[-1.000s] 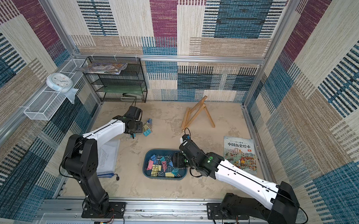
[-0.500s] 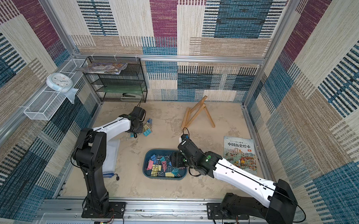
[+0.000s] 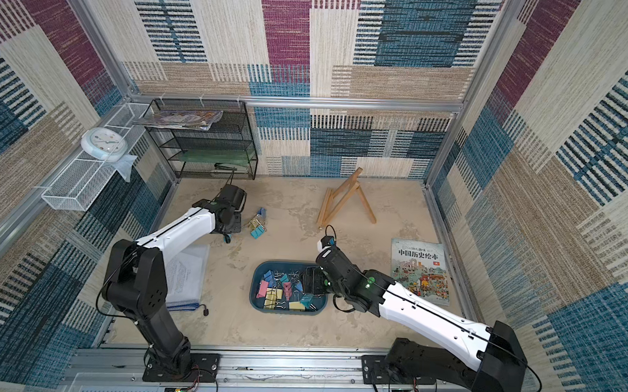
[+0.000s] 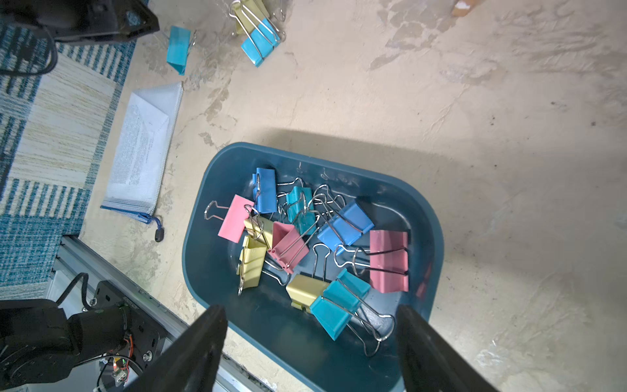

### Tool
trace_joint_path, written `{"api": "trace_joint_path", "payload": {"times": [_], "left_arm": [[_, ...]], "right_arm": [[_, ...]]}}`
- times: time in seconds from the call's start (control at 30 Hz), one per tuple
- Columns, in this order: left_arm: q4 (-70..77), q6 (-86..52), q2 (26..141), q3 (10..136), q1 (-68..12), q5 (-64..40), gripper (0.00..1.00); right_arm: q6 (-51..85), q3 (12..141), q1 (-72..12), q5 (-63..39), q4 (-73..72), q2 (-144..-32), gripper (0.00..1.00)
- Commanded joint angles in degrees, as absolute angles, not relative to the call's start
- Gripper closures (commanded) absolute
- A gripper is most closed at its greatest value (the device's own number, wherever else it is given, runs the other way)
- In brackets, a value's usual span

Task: Put the binder clips in the storage box
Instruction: Place the binder clip in the storage box.

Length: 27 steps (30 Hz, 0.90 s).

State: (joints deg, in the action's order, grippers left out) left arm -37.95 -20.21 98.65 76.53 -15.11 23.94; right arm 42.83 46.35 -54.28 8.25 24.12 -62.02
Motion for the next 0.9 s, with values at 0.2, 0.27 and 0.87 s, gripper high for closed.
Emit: {"api": "trace_joint_path", "payload": {"times": [0.2, 0.27, 0.87], "left_arm": [[-42.2, -28.4, 77.4, 67.9, -19.5, 10.3, 1.0], [-41.9, -30.8, 72.7, 66.3, -22.8, 7.3, 1.0], [-30.8, -47.2, 74.4, 60.8, -61.9, 17.2, 1.0]], "right_arm": [[41.9, 44.7, -52.7, 14.7, 22.8, -55.8, 0.01], [40.9, 44.4, -51.8, 14.6, 22.3, -55.6, 0.0], [38.6, 41.4, -42.7, 8.3, 17.9, -59.4, 0.0]]}}
